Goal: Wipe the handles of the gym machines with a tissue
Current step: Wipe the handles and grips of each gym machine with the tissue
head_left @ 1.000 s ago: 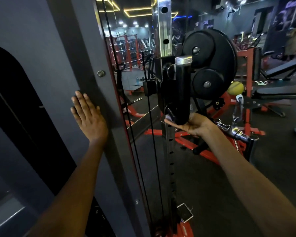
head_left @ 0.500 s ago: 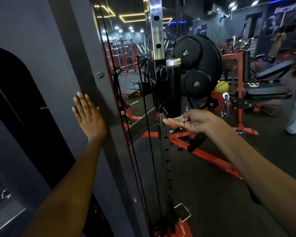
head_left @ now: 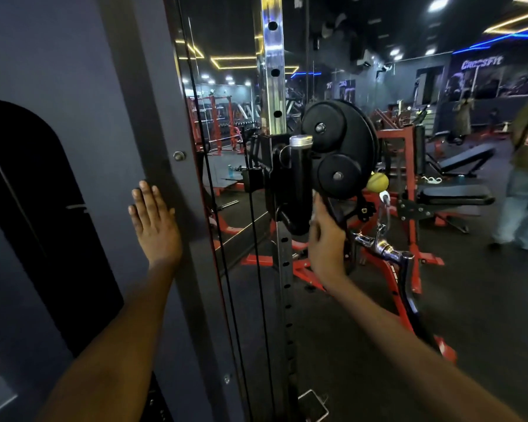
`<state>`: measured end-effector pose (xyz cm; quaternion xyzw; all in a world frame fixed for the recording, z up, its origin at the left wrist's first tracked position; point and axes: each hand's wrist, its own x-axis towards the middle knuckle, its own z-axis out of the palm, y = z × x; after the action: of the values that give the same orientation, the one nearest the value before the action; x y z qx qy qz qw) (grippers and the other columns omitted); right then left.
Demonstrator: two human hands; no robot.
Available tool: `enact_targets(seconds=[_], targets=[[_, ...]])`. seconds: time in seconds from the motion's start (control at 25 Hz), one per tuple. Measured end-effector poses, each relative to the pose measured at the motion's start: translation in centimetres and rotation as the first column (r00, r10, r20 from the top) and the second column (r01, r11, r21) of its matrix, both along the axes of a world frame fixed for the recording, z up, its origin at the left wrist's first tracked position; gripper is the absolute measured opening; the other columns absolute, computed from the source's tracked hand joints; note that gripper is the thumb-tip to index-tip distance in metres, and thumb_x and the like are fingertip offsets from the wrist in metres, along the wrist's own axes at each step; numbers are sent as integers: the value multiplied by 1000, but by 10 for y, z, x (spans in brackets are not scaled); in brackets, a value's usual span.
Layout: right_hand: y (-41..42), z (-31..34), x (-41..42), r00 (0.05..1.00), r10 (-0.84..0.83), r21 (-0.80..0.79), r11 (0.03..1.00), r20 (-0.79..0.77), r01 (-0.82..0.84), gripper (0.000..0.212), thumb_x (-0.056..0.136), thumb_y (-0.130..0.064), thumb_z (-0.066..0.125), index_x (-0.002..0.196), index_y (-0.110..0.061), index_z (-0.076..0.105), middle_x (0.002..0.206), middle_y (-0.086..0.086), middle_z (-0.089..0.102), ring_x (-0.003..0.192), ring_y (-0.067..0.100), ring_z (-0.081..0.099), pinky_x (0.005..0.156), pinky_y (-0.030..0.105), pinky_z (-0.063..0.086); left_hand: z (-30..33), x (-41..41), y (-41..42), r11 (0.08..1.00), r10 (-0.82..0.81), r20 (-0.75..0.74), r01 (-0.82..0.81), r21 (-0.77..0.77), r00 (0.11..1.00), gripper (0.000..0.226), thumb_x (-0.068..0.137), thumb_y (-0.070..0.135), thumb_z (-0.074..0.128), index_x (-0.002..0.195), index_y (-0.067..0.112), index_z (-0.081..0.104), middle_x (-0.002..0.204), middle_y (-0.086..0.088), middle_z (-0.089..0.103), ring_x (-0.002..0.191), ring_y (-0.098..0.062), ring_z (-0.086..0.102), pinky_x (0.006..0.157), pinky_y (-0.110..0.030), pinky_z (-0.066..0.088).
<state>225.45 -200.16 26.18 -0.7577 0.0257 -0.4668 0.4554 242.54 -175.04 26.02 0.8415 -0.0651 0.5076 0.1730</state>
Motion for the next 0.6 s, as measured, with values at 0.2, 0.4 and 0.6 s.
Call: enact_targets(seconds=[0.2, 0.4, 0.6], targets=[[12, -23, 7, 995, -95, 134, 986, -8, 95, 47, 94, 3, 45, 140, -7, 40, 111, 20, 64, 101, 25, 64, 84, 15, 51, -5, 0, 1, 1000, 10, -1, -10, -9, 1000, 56, 105, 17, 32, 153, -1, 8, 161, -19, 5, 148, -36, 4, 116, -30, -20], [-6, -18, 13, 970, -30, -217, 972, 241, 84, 46, 92, 10, 43, 137, 8, 37, 143, 18, 40, 135, 22, 36, 110, 22, 31, -7, 3, 1, 1000, 6, 31, -6, -8, 999, 55, 105, 21, 27, 153, 0, 9, 160, -20, 8, 148, -37, 7, 117, -31, -19], [-21, -21, -9, 926, -43, -414, 886, 376, 209, 40, 91, 6, 42, 131, 6, 44, 135, 17, 48, 128, 22, 46, 105, 34, 41, -11, 7, 4, 1000, 3, 47, -4, 4, 999, 55, 105, 22, 27, 153, 0, 10, 160, -20, 10, 147, -39, 9, 118, -32, -17]])
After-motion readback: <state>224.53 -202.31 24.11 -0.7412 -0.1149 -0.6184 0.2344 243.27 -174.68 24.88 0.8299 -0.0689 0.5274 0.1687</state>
